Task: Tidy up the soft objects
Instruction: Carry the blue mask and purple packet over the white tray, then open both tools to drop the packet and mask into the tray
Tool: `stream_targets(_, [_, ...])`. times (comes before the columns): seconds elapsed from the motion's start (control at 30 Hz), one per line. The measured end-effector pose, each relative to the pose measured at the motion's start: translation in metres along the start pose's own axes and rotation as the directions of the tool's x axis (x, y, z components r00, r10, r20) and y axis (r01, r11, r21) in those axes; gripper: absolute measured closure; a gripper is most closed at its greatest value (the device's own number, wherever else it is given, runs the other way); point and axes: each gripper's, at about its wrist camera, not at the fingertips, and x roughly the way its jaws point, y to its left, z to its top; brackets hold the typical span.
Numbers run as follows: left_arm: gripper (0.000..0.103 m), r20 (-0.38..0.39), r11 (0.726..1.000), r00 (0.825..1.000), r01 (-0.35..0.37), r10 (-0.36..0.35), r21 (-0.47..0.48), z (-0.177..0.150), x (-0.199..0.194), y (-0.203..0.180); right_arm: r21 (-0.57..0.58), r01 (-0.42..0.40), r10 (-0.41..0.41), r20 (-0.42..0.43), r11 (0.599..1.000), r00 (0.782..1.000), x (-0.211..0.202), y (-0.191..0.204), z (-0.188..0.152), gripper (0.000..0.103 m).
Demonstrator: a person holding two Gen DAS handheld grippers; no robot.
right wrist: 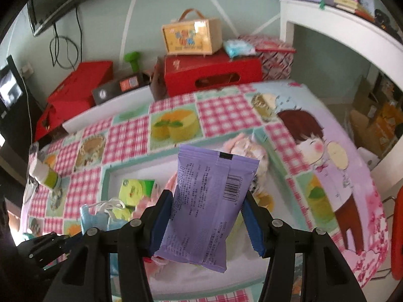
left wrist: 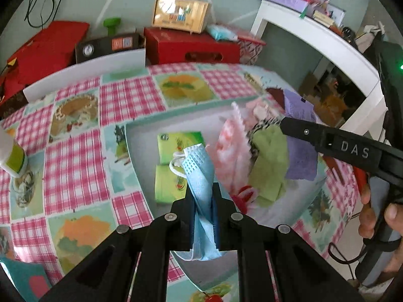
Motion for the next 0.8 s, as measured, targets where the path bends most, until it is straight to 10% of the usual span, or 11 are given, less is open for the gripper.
stream_targets(0.5, [0.089,-0.110,1.000,0.994,-0.029,0.030,0.010,-0.010,0.025,-0.002,-0.075,0.013,-0.026,-0.174,0.997,0.984,0.053,0.017,-0.021,0.044])
stream_targets(0.8, [0.056,-0.088,1.000,0.996,-0.023,0.024,0.006,-0.007,0.011,0.000,-0.088,0.044,-0.057,-0.148,0.995,0.987,0.045,0.019,-0.016,0.034])
